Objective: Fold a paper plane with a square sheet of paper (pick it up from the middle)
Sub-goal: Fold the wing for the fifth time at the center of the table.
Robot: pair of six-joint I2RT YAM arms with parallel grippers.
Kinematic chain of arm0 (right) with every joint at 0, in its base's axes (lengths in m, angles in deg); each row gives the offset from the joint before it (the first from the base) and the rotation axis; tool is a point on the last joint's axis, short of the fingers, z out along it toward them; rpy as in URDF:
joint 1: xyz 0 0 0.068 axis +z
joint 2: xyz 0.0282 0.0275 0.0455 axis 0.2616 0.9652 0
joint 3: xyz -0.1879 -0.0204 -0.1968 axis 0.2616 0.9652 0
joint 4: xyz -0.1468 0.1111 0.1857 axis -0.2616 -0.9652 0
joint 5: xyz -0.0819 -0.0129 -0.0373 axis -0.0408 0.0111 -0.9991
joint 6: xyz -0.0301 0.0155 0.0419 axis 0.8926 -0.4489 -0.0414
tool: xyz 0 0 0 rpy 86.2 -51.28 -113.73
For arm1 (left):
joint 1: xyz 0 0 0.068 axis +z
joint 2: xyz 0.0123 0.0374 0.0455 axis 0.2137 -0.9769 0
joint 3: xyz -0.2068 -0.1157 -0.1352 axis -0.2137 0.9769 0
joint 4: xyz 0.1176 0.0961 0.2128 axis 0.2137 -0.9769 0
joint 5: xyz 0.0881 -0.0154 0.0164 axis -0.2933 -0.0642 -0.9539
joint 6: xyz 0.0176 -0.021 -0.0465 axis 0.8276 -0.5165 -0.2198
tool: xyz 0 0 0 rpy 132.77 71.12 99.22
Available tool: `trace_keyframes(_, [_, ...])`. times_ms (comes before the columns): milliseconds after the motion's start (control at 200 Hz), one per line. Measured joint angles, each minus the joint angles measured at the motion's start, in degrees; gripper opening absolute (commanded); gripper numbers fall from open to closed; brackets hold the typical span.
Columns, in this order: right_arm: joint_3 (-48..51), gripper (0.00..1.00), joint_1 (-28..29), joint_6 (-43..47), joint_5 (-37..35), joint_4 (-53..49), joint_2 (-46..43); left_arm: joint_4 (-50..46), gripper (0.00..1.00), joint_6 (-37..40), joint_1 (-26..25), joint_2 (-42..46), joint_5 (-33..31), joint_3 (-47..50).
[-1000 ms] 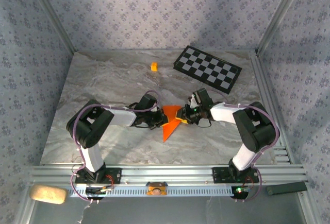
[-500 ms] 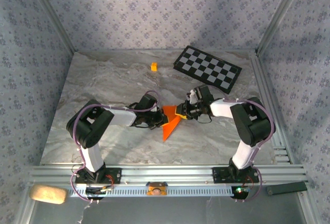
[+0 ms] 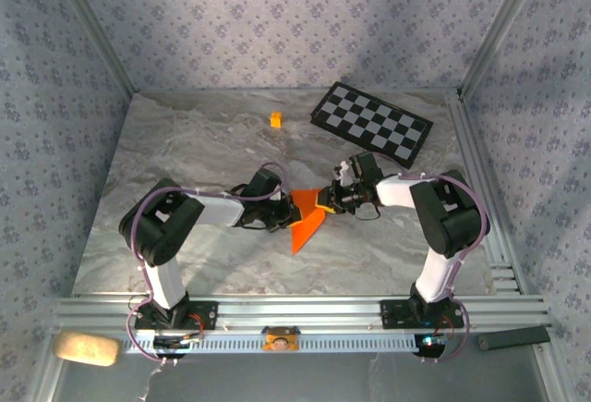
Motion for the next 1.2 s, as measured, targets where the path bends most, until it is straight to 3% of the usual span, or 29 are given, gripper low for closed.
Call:
trace_keyframes(150, [-0.11,0.04,-0.04,0.00,0.20,-0.61,0.42,-0.37,0.11,0.02,0.07,0.72,-0.94,0.33])
trace_keyframes(270, [-0.09,0.00,-0.04,-0.70,0.09,-0.61,0.33,-0.52,0.32,0.87,0.09,3.19,-2.58,1.68])
trace_keyframes(335, [0.02,0.00,-0.15,-1.90,-0.50,-0.50,-0.13,-1.11,0.38,1.16,-0.15,5.66,-4.37,2.64])
trace_keyframes(570, [2.80,0.00,-0.94,-11.08,-4.70,1.53,-5.77,-8.09,0.41,9.09,-4.28,13.75,-12.76,2.05])
trace_keyframes(800, [4.85,0.00,-0.87,-18.51,-6.51,3.78,-7.19,-17.86,0.44,20.17,-13.20,14.08,-22.82,-2.89])
trace_keyframes(1199, [4.85,0.00,-0.74,-20.85,-6.82,4.20,-7.30,-31.58,0.46,31.23,-25.29,1.90,-42.12,-16.50])
